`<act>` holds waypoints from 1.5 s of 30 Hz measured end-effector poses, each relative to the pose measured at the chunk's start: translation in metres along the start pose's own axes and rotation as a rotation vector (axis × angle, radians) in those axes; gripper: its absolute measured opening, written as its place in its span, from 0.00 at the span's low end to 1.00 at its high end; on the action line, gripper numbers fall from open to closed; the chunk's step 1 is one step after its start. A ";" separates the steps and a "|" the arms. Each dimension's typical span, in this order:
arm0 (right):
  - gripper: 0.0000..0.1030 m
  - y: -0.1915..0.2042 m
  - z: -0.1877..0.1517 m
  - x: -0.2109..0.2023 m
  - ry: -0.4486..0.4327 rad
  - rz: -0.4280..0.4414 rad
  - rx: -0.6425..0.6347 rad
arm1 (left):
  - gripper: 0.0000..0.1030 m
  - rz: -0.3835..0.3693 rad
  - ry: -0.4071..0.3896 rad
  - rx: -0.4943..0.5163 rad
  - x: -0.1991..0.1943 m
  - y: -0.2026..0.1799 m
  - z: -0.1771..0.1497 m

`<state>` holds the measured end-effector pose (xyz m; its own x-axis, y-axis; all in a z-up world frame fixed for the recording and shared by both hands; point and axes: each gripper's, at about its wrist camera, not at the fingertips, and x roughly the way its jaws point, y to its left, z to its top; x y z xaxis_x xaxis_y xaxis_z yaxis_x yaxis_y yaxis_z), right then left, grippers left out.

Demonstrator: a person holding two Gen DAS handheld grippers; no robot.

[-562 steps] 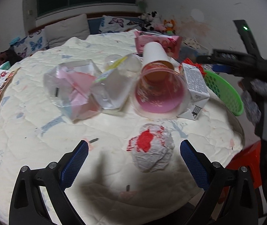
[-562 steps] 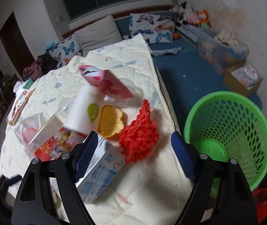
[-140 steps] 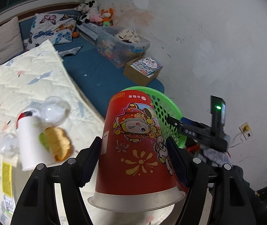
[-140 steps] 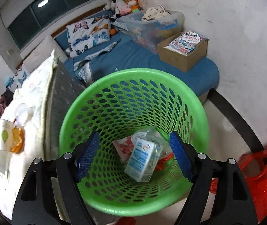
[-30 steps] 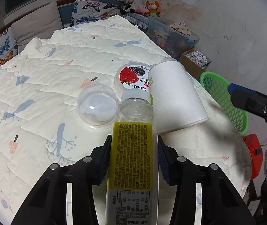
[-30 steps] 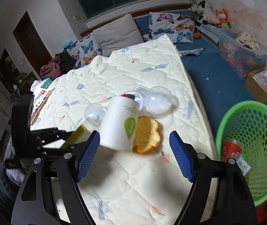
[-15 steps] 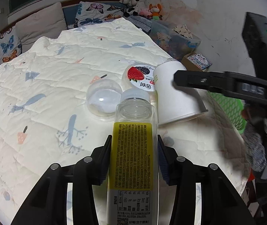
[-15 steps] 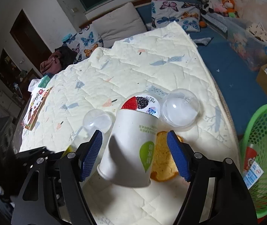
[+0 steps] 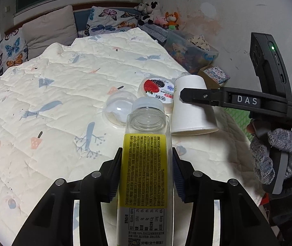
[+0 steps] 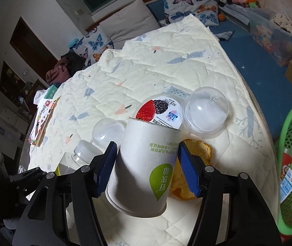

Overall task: Collect trash
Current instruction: 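Grasp the yellow-labelled bottle with the left tool while the right tool grasps the white cup, then carry the bottle and white cup to the green basket and release both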

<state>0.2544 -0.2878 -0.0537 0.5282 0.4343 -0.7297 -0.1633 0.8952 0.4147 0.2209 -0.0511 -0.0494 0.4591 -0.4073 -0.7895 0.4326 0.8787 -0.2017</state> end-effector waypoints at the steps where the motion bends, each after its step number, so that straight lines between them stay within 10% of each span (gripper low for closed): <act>1: 0.59 0.000 -0.001 -0.004 -0.008 0.003 0.000 | 0.42 -0.002 -0.004 0.003 -0.003 -0.002 0.000; 12: 0.59 -0.031 -0.022 -0.084 -0.158 -0.030 0.014 | 0.42 -0.065 -0.018 0.050 -0.014 -0.045 0.006; 24: 0.59 -0.158 -0.054 -0.165 -0.234 -0.301 0.140 | 0.42 -0.166 0.001 0.142 0.012 -0.133 0.030; 45: 0.62 -0.263 -0.084 -0.177 -0.264 -0.456 0.277 | 0.42 -0.235 0.077 0.264 0.073 -0.250 0.075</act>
<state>0.1341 -0.5919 -0.0789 0.6892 -0.0593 -0.7222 0.3332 0.9109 0.2432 0.2043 -0.3192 -0.0137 0.2679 -0.5613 -0.7831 0.7096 0.6647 -0.2337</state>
